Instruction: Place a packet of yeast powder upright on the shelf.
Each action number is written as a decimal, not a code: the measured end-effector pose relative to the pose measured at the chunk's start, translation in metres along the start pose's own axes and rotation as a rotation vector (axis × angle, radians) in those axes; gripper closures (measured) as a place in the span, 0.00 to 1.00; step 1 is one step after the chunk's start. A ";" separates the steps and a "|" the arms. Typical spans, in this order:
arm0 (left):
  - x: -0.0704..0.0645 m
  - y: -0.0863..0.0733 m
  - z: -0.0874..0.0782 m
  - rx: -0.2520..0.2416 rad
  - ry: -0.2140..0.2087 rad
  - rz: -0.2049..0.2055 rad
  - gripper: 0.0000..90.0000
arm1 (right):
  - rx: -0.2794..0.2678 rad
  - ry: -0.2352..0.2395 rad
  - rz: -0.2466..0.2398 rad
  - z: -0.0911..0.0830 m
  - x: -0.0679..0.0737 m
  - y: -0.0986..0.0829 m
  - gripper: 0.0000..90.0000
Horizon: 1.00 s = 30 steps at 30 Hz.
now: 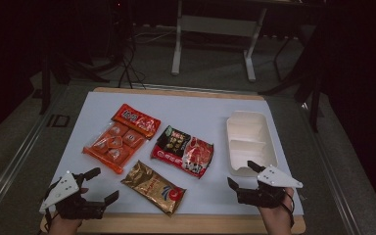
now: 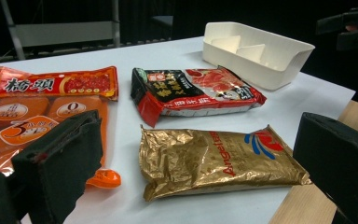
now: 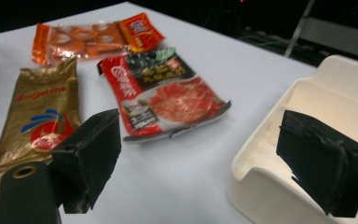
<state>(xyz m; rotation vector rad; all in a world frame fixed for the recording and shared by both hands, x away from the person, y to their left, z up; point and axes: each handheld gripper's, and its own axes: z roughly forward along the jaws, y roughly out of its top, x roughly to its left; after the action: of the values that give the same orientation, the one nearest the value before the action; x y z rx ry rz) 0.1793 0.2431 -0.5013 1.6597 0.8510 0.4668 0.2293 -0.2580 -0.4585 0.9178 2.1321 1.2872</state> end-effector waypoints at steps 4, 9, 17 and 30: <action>0.000 0.000 -0.001 -0.013 0.003 -0.005 0.02 | 0.034 0.039 0.006 0.005 0.002 0.000 0.15; 0.000 0.000 -0.001 -0.010 0.006 -0.003 0.02 | 0.034 0.086 0.041 0.006 0.003 0.001 0.15; 0.001 0.000 0.000 -0.005 0.011 -0.005 0.02 | 0.072 0.125 0.034 0.007 0.006 0.005 0.16; 0.001 0.000 0.000 -0.013 0.010 -0.012 0.02 | 0.030 0.063 -0.027 -0.002 0.008 0.024 0.18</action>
<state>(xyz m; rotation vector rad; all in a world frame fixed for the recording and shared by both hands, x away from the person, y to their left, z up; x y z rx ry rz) 0.1800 0.2445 -0.5013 1.6402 0.8632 0.4715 0.2297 -0.2448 -0.4369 0.8689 2.2102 1.2900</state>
